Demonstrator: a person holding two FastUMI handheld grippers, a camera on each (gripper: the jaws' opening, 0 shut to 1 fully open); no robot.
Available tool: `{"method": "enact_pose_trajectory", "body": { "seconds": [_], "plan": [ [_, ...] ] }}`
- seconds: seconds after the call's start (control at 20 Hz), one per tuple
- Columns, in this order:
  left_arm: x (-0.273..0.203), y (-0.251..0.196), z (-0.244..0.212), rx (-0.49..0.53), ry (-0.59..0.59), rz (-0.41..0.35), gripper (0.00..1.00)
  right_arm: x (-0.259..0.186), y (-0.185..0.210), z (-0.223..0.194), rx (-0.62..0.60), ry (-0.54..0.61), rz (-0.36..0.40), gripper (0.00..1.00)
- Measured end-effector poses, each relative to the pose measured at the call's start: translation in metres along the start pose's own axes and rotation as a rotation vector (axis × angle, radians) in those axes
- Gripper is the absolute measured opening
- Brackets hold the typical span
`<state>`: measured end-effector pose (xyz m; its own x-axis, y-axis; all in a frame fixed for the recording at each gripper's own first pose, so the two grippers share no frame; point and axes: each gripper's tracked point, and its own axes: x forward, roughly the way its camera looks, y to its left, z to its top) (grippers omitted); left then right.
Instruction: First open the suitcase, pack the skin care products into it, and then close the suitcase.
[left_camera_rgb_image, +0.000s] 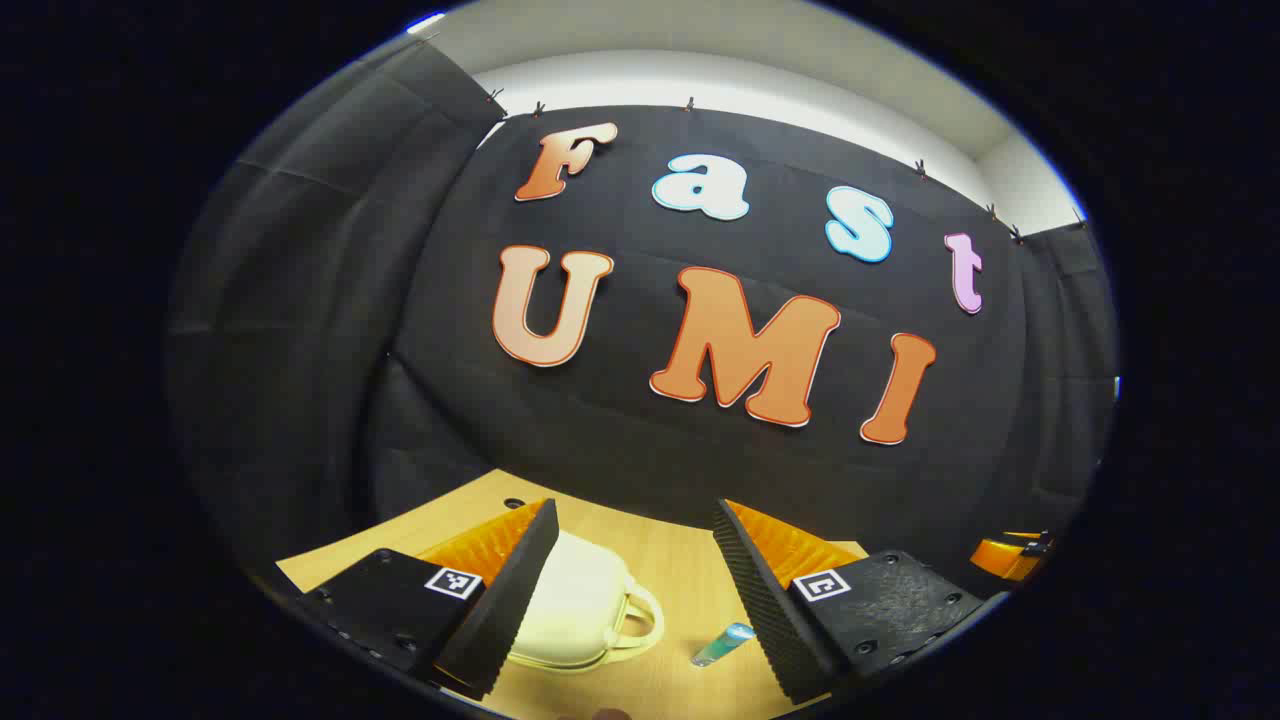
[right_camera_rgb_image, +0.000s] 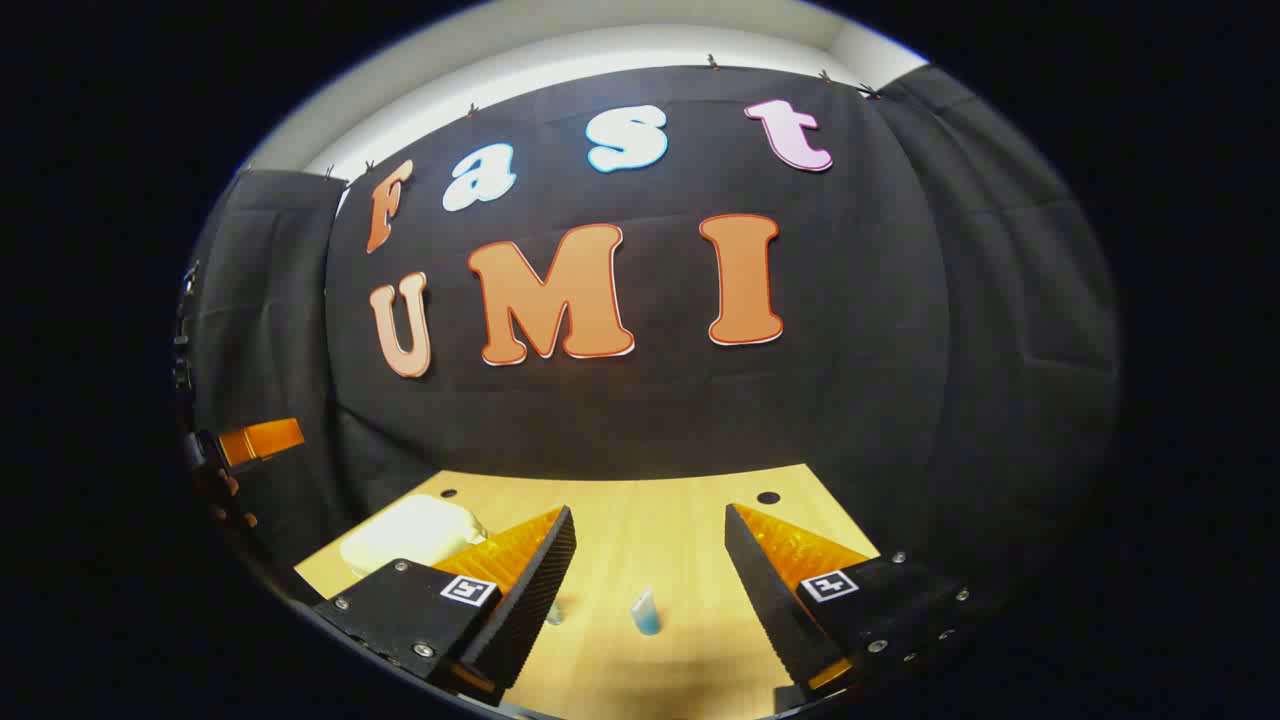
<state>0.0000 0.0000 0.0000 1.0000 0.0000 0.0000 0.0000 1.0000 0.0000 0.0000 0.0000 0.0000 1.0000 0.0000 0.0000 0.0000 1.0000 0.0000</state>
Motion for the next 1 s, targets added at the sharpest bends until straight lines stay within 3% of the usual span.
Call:
{"method": "enact_pose_trajectory", "body": {
  "seconds": [0.2, 0.5, 0.8, 1.0],
  "plan": [
    [0.003, -0.027, -0.005, 0.006, 0.009, -0.062, 0.97, 0.002, 0.006, 0.001, 0.024, 0.016, 0.033, 0.95],
    [0.018, -0.048, 0.009, 0.065, -0.009, -0.134, 0.97, 0.007, 0.007, 0.005, 0.036, 0.014, 0.023, 0.95],
    [0.032, -0.054, 0.009, 0.112, -0.02, -0.155, 0.97, 0.012, 0.003, 0.008, 0.032, -0.018, -0.011, 0.95],
    [0.043, -0.056, 0.008, 0.124, -0.002, -0.137, 0.97, 0.024, 0.007, 0.002, 0.064, 0.044, 0.003, 0.95]
  ]
}}
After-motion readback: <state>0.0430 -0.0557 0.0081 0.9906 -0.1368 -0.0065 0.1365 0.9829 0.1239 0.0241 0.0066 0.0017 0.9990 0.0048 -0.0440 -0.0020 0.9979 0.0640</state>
